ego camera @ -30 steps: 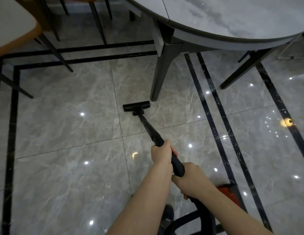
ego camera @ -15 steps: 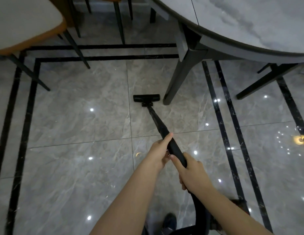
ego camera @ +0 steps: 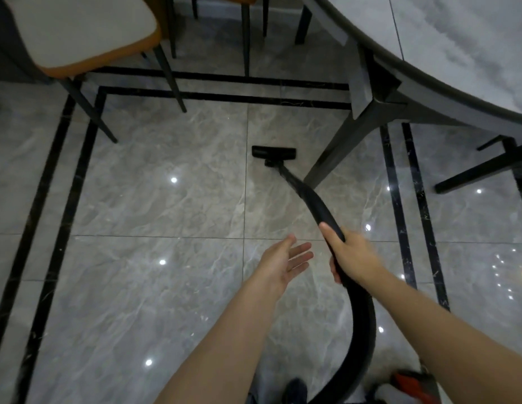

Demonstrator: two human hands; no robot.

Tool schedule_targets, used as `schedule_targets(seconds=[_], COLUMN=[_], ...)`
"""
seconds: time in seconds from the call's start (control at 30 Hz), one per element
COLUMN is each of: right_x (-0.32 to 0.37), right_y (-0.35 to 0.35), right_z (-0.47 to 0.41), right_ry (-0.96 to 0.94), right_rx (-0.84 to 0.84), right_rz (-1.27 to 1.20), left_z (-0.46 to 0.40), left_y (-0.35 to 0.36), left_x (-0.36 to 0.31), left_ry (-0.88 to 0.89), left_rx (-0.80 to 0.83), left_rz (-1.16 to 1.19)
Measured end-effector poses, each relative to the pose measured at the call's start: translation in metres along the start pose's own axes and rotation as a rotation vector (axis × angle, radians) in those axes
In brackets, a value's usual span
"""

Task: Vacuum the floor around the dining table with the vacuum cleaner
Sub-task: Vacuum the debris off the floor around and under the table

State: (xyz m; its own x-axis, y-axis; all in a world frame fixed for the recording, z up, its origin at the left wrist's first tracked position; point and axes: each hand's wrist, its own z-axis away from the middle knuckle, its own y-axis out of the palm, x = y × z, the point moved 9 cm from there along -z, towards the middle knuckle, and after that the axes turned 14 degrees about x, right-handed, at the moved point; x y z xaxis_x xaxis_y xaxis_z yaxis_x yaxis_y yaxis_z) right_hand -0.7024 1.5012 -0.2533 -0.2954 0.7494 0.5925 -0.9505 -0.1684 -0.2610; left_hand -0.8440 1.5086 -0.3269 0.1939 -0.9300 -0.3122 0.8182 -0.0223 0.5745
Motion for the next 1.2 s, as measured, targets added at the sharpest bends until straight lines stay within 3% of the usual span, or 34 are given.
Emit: schedule_targets(seconds=[0.2,0.47,0.6,0.8,1.2], right_x=[-0.004,0.053,0.064,0.052,0.151], right_y=[0.024,0.002,0.001,0.004,0.039], right_z=[0.024,-0.078,-0.106,-0.076,-0.167], right_ry=[-0.031,-0.099,-0.107,-0.087,-0.129], right_rx=[0.032,0.013,0.047,0.152,0.051], right_rz=[0.021,0.043,0.081,0.115,0.127], left_z=[-0.005,-0.027,-0.033,-0.037,-0.051], left_y=[0.02,0.006,-0.039,-0.066,-0.027], left_x=[-0.025,-0.063,-0.072,-0.074,-0.185], left_ry=[0.015,0.153,0.196,0.163,0.214], left_rx=[0.091,0.166,0.071,-0.098,-0.003], left_rz=[-0.026,-0.043,-0.009,0.084,-0.012])
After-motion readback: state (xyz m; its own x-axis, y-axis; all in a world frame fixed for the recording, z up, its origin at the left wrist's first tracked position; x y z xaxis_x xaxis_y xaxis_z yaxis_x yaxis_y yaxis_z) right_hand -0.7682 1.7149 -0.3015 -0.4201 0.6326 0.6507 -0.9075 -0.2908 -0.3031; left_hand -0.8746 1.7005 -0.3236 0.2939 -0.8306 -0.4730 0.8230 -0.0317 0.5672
